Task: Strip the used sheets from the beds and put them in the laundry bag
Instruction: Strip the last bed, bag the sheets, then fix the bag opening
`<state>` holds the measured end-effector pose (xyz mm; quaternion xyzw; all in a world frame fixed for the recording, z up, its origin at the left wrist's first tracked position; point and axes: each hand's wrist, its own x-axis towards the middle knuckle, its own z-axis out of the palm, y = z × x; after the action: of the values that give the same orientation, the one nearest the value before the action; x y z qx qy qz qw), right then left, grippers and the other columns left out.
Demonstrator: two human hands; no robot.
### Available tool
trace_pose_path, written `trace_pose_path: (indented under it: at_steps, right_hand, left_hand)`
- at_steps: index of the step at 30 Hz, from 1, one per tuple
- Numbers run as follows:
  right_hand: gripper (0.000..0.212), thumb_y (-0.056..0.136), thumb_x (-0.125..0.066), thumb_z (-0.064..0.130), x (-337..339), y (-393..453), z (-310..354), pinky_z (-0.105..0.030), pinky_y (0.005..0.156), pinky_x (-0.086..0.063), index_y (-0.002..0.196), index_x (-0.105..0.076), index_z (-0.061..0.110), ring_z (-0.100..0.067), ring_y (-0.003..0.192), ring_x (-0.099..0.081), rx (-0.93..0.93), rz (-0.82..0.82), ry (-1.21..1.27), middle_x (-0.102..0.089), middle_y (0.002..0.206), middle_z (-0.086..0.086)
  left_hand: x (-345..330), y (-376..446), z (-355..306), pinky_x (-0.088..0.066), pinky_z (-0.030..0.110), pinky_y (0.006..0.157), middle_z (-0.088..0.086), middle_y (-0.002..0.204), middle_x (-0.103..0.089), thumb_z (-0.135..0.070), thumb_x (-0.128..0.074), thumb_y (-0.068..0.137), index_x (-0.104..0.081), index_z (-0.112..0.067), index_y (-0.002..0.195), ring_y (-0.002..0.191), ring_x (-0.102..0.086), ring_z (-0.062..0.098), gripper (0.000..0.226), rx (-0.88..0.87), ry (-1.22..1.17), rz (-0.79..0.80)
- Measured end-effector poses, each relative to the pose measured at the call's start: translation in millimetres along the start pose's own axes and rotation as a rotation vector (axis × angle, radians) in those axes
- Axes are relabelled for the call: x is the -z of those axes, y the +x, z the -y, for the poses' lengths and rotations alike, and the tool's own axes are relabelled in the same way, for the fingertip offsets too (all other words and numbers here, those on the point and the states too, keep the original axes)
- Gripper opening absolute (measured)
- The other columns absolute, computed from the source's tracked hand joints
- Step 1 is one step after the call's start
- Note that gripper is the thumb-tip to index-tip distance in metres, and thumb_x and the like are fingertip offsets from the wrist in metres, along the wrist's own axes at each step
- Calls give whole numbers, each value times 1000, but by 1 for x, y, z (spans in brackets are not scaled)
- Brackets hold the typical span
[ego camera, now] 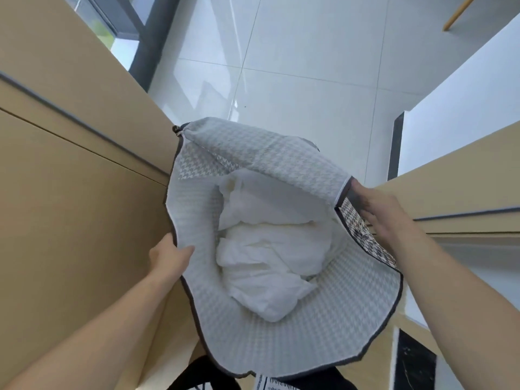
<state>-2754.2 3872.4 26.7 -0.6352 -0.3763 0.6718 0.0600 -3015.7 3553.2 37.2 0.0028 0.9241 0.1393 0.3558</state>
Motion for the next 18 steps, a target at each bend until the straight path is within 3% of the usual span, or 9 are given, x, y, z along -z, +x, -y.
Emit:
trace_pose_path:
  at_steps: [2,4,6,9,11,13,16,18]
  right_hand:
    - [53,72,-89,49,-14,15,15,-19,61,-53,104,-67,14,-4,61,-63,-24,97,213,-66,83,2]
    - [41,87,-82,38,-28,27,27,-27,66,-57,112,-68,8,-12,68,-67,-13,84,342,-69,82,-1]
    - [34,90,-80,31,-40,33,34,-35,75,-62,111,-68,7,-20,79,-72,-49,66,414,-72,86,-5]
    - [26,87,-81,18,-47,37,31,-34,67,-61,107,-68,6,-24,79,-74,-44,79,351,-74,93,-10]
    - [32,84,-82,10,-49,28,31,-37,80,-57,111,-66,6,-27,96,-68,39,13,248,-68,112,-14]
    - [17,87,-76,2,-51,3,34,-39,91,-53,101,-71,10,-27,104,-65,235,-14,160,-69,109,-9]
    - [25,81,-74,-5,-57,-58,43,-39,97,-58,94,-77,17,-22,103,-73,527,126,73,-79,99,2]
    - [28,78,-81,5,-64,-98,41,-37,100,-57,101,-75,18,-16,105,-73,554,223,-119,-79,104,5]
  left_hand:
    - [-2,-11,-4,-44,36,91,11,135,-60,-23,-65,101,-55,-9,139,127,-55,36,42,-5,-40,12]
    - [-6,-16,-2,-47,39,93,-4,107,-65,-21,-65,100,-65,-19,117,123,-58,35,16,-68,-46,-8]
    - [-6,-18,0,-52,40,93,-11,90,-59,-20,-66,99,-68,-16,115,110,-64,31,17,-104,-55,-21]
    - [-3,-17,-5,-55,45,96,-7,95,-65,-23,-70,96,-69,-14,125,105,-67,28,30,-92,-110,-29]
    - [2,-19,-11,-54,40,97,0,108,-71,-25,-71,95,-69,-15,124,107,-66,26,31,-79,-136,-37]
    - [9,-22,-19,-47,33,94,5,124,-68,-27,-69,96,-66,-15,128,112,-61,23,34,-111,-123,-88]
    - [20,-25,-38,-43,41,105,8,144,-53,-36,-68,97,-55,-18,142,130,-50,28,50,-305,-41,-155]
    - [24,-29,-62,-45,47,109,5,149,-49,-49,-66,96,-49,-23,147,133,-49,26,60,-400,-109,-67]
